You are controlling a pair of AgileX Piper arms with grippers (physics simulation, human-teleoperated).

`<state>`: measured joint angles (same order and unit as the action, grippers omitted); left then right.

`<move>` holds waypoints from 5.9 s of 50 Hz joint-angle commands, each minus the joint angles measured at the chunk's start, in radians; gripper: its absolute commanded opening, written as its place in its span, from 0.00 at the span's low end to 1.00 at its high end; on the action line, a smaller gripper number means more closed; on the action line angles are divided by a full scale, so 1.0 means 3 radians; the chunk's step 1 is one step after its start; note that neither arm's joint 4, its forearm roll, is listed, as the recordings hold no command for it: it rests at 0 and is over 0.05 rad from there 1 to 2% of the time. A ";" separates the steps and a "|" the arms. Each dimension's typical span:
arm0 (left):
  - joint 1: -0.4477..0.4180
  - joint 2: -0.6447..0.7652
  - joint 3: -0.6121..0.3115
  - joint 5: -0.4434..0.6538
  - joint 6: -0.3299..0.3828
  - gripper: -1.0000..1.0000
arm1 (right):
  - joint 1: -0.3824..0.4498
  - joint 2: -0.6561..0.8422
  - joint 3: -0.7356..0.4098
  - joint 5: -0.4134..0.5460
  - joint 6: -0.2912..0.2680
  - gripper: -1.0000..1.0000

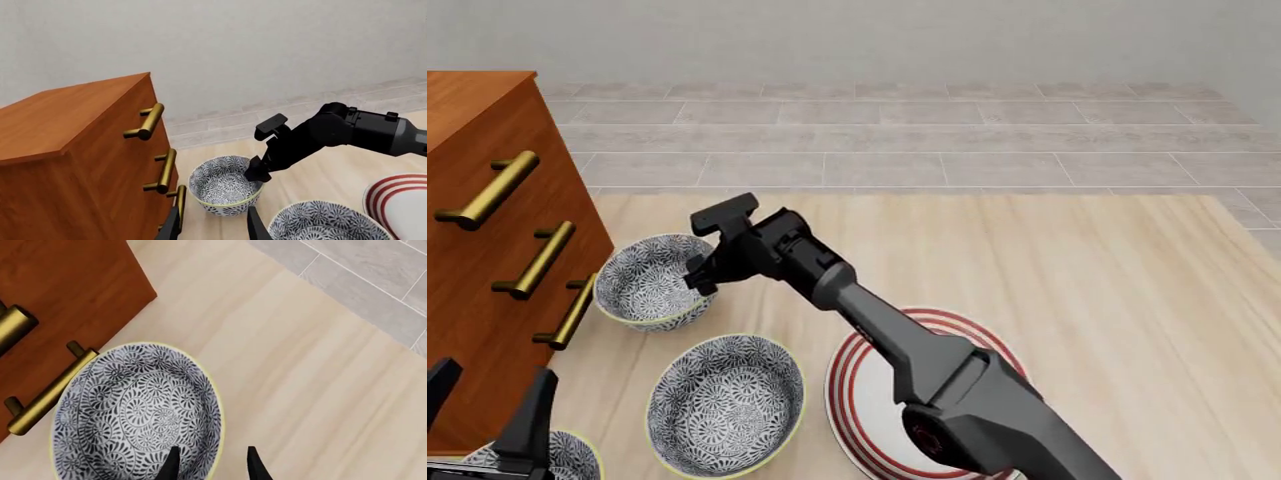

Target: Pick up the bowl and put it in the front on the plate.

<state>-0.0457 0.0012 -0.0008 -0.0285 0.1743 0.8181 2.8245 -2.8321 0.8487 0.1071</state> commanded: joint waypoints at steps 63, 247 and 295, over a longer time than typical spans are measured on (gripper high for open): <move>-0.0014 0.0000 0.0000 0.0000 0.0007 1.00 | -0.0029 -0.0295 0.0005 -0.0060 0.0015 0.00; -0.0049 -0.0003 0.0002 -0.0022 -0.0013 1.00 | -0.0455 -0.4407 0.4986 -0.1711 0.0215 0.00; -0.0057 -0.0003 0.0002 -0.0016 0.0027 1.00 | -0.0475 -0.5249 0.6136 -0.2138 0.0883 0.00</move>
<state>-0.0628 0.0002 -0.0002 -0.0347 0.1815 0.6776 1.3231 -1.0449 0.2172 0.3202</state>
